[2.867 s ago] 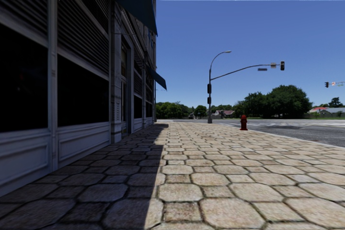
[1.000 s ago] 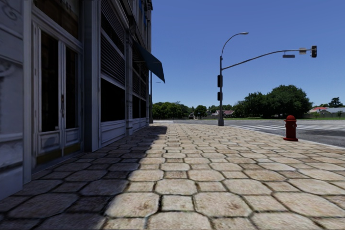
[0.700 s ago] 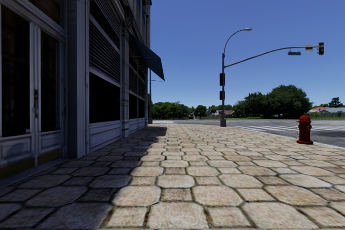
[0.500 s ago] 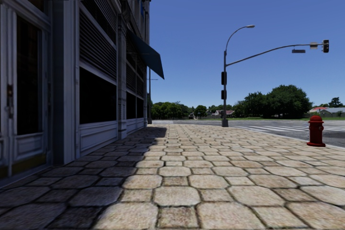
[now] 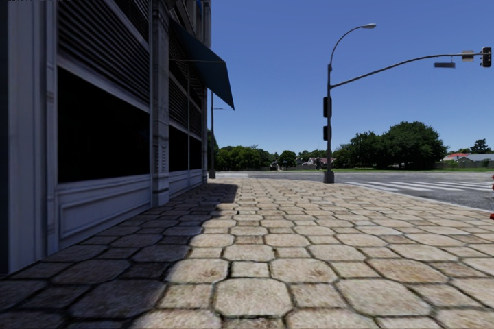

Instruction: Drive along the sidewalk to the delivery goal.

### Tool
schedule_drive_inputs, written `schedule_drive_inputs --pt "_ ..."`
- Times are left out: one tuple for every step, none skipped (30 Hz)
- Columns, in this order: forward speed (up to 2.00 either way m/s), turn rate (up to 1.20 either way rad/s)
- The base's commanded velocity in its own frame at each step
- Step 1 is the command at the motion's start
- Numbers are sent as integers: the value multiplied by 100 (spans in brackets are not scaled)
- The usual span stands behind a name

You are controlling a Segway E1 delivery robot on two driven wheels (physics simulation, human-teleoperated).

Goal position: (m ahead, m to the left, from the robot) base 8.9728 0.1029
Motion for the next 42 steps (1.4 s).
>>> schedule_drive_inputs --pt "200 0" --pt "200 0" --pt "200 0" --pt "200 0" --pt "200 0" --pt "200 0" --pt "200 0" --pt "200 0" --pt "200 0" --pt "200 0" --pt "200 0" --pt "200 0" --pt "200 0" --pt "200 0" --pt "200 0" --pt "200 0" --pt "200 0" --pt "200 0" --pt "200 0" --pt "200 0" --pt "200 0" --pt "200 0" --pt "200 0" --pt "200 0" --pt "200 0" --pt "200 0" --pt "200 0" --pt "200 0" --pt "200 0" --pt "200 0" --pt "200 0" --pt "200 0" --pt "200 0" --pt "200 0" --pt "200 0" --pt "200 0" --pt "200 0" --pt "200 0" --pt "200 0" --pt "200 0" --pt "200 0" --pt "200 0"
